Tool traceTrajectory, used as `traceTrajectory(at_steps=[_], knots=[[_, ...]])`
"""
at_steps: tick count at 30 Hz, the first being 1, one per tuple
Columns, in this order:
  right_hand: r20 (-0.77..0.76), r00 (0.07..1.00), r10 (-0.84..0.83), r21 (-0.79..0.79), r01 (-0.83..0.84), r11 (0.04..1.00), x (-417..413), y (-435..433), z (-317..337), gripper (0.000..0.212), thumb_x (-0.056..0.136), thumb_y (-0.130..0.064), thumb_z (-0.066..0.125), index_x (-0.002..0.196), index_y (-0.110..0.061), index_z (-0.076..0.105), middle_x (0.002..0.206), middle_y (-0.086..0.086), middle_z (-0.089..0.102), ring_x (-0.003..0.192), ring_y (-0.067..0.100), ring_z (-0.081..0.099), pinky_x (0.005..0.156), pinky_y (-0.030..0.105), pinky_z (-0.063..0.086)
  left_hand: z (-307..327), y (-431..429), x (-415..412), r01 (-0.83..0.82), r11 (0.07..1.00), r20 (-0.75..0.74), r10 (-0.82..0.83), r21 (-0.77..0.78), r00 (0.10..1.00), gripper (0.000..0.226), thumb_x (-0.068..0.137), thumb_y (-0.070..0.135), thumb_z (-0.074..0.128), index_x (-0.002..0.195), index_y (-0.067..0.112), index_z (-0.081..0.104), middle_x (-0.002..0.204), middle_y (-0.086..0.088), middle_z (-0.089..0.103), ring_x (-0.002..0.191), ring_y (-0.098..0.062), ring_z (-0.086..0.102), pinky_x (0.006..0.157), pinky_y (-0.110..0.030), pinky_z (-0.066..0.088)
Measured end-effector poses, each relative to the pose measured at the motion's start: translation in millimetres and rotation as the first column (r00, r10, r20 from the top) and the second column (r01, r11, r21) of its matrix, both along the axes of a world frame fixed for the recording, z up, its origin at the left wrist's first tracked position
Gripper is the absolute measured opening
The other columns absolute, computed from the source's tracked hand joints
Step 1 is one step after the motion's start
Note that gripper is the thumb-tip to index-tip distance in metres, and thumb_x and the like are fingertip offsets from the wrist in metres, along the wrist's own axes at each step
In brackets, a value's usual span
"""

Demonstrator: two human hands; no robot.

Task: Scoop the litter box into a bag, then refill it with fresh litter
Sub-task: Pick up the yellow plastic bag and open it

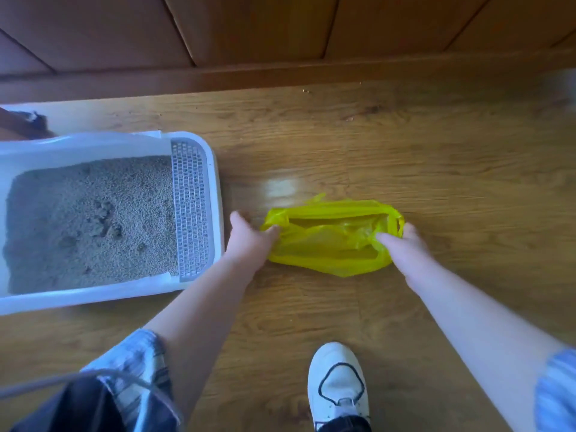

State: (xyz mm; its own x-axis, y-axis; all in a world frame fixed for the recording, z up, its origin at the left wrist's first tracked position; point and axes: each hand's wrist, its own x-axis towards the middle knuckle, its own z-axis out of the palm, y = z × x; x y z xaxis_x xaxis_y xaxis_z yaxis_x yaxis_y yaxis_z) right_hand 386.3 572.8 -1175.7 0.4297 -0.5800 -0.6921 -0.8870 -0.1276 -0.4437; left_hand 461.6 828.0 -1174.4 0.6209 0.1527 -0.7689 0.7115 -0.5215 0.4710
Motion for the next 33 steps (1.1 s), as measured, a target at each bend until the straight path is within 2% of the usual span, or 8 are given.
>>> traceTrajectory(at_steps=[3, 5, 9, 11, 15, 18, 25, 33], knots=[[0.039, 0.997, 0.070, -0.246, -0.058, 0.967, -7, 0, 7, 0.059, 0.088, -0.023, 0.067, 0.142, -0.013, 0.044, 0.140, 0.014, 0.050, 0.129, 0.031, 0.047, 0.105, 0.038, 0.038, 7, 4, -20, 0.185, 0.973, 0.265, -0.217, 0.141, 0.940, 0.074, 0.083, 0.028, 0.067, 0.145, 0.014, 0.031, 0.135, -0.014, 0.049, 0.121, -0.032, 0.050, 0.100, -0.040, 0.043], [0.186, 0.953, 0.239, -0.488, -0.122, 0.864, -15, 4, 17, 0.055, 0.084, -0.012, 0.066, 0.137, -0.011, 0.048, 0.135, 0.016, 0.051, 0.128, 0.035, 0.045, 0.108, 0.042, 0.036, 13, 3, -31, 0.321, 0.887, 0.481, -0.453, 0.333, 0.751, 0.054, 0.080, 0.016, 0.062, 0.133, 0.011, 0.047, 0.126, -0.013, 0.053, 0.117, -0.034, 0.047, 0.100, -0.043, 0.041], [0.181, 0.604, 0.776, -0.634, -0.532, 0.562, -18, 17, 14, 0.040, 0.076, 0.002, 0.063, 0.112, -0.015, 0.065, 0.118, 0.004, 0.060, 0.110, 0.029, 0.053, 0.098, 0.037, 0.041, 14, -23, -40, 0.607, 0.681, 0.605, -0.701, 0.409, 0.378, 0.038, 0.076, 0.008, 0.056, 0.110, 0.021, 0.067, 0.104, -0.003, 0.063, 0.098, -0.031, 0.053, 0.087, -0.041, 0.047], [0.108, 0.496, 0.862, -0.567, -0.681, 0.463, -8, 22, 1, 0.040, 0.081, -0.004, 0.062, 0.119, -0.018, 0.066, 0.123, 0.001, 0.060, 0.116, 0.027, 0.051, 0.102, 0.037, 0.042, 4, -34, -35, 0.714, 0.584, 0.478, -0.789, 0.387, 0.386, 0.046, 0.081, 0.011, 0.055, 0.124, 0.023, 0.063, 0.119, 0.000, 0.061, 0.109, -0.029, 0.051, 0.092, -0.042, 0.046], [-0.097, 0.475, 0.875, -0.404, -0.822, 0.401, 6, 20, -20, 0.047, 0.093, -0.019, 0.056, 0.139, -0.026, 0.055, 0.144, 0.003, 0.050, 0.131, 0.029, 0.041, 0.112, 0.038, 0.035, -15, -31, -19, 0.860, 0.369, 0.024, -0.922, 0.354, 0.385, 0.049, 0.089, 0.016, 0.049, 0.137, 0.025, 0.048, 0.146, -0.003, 0.038, 0.132, -0.029, 0.035, 0.103, -0.042, 0.036], [-0.274, 0.435, 0.858, -0.312, -0.884, 0.349, 10, 14, -24, 0.050, 0.097, -0.029, 0.051, 0.145, -0.037, 0.045, 0.155, 0.001, 0.037, 0.140, 0.027, 0.030, 0.113, 0.039, 0.034, -18, -19, -17, 0.886, 0.304, -0.054, -0.938, 0.351, 0.343, 0.043, 0.093, 0.023, 0.045, 0.135, 0.027, 0.051, 0.153, -0.003, 0.031, 0.139, -0.028, 0.028, 0.108, -0.044, 0.030], [-0.282, 0.491, 0.825, -0.249, -0.867, 0.431, 14, 26, -9, 0.058, 0.092, -0.023, 0.051, 0.149, -0.030, 0.040, 0.155, -0.003, 0.036, 0.141, 0.024, 0.030, 0.114, 0.039, 0.034, 3, -13, -18, 0.872, 0.378, 0.165, -0.925, 0.310, 0.342, 0.053, 0.093, 0.019, 0.047, 0.145, 0.030, 0.044, 0.160, 0.000, 0.028, 0.148, -0.023, 0.019, 0.118, -0.041, 0.023], [-0.259, 0.514, 0.818, -0.231, -0.855, 0.465, 19, 44, 127, 0.051, 0.093, -0.022, 0.047, 0.145, -0.025, 0.043, 0.148, 0.002, 0.045, 0.135, 0.029, 0.038, 0.110, 0.042, 0.038, 132, 23, -48, 0.750, 0.543, 0.165, -0.836, 0.377, 0.523, 0.048, 0.093, 0.023, 0.046, 0.141, 0.026, 0.044, 0.140, 0.002, 0.053, 0.125, -0.026, 0.049, 0.098, -0.039, 0.042]])
